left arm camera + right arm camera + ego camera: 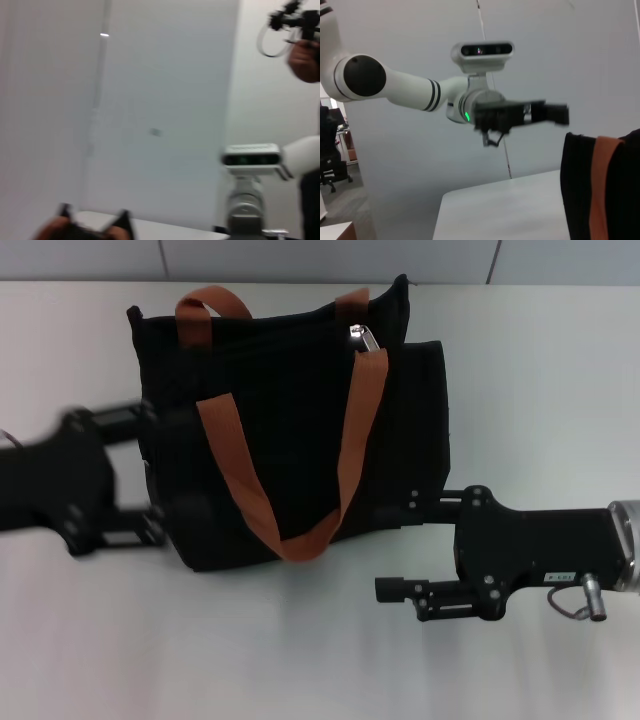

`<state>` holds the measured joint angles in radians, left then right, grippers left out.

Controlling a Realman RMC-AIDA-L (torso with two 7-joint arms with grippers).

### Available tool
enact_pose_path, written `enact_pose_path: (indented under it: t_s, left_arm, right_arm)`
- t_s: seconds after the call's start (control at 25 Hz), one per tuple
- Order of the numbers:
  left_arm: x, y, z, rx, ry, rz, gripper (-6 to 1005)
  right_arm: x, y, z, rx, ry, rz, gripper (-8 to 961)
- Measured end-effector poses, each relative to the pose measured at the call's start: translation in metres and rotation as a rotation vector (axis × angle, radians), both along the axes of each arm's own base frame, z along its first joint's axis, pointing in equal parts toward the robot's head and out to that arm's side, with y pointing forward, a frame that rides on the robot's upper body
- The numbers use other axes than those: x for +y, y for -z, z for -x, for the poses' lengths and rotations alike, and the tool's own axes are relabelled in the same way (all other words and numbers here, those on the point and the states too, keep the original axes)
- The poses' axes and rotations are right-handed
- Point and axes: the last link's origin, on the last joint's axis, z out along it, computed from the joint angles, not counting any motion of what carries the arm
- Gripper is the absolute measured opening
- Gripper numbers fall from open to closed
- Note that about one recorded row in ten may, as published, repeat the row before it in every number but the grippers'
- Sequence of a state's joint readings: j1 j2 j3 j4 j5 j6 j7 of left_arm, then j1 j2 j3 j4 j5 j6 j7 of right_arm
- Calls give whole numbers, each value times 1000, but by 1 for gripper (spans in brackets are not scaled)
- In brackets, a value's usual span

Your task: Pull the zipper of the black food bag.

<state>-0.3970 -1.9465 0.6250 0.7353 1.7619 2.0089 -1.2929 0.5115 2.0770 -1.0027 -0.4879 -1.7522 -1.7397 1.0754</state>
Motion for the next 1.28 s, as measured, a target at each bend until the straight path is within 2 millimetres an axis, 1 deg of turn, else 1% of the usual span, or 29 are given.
enact_pose_path:
  t_s: [0.04, 0.08, 0.12, 0.16, 0.28, 0.32, 0.4, 0.44, 0.48, 0.56, 1.28]
  left_arm:
    - [0, 0, 0, 0, 0, 0, 779]
    - [-4, 15, -4, -3, 35, 18, 779]
    - [-4, 15, -4, -3, 35, 18, 779]
    - [-20, 54, -6, -8, 90, 121, 779]
    - [-20, 54, -6, -8, 90, 121, 779]
    - [-25, 65, -5, -6, 95, 165, 779]
    - [-25, 65, -5, -6, 95, 165, 779]
    - [-36, 90, 9, 43, 52, 204, 779]
    - [-36, 90, 9, 43, 52, 204, 779]
    - [-42, 94, 20, 69, 33, 165, 779]
    - [-44, 99, 24, 106, 39, 162, 779]
  right_arm:
    - [-2, 2, -1, 4, -7, -5, 710]
    - [-4, 4, -2, 8, -11, -8, 710]
    - [-6, 7, -3, 12, -15, -10, 710]
    - [-8, 12, -5, 14, -13, -12, 710]
    - [-11, 17, -9, 9, 0, -11, 710]
    - [-13, 19, -10, 4, 5, -10, 710]
    - [-15, 22, -14, -11, 16, -2, 710]
    - [-17, 24, -16, -20, 21, 1, 710]
    - [-18, 25, -17, -25, 27, 3, 710]
    - [-21, 28, -20, -35, 37, 12, 710]
    - [-26, 30, -24, -42, 42, 13, 710]
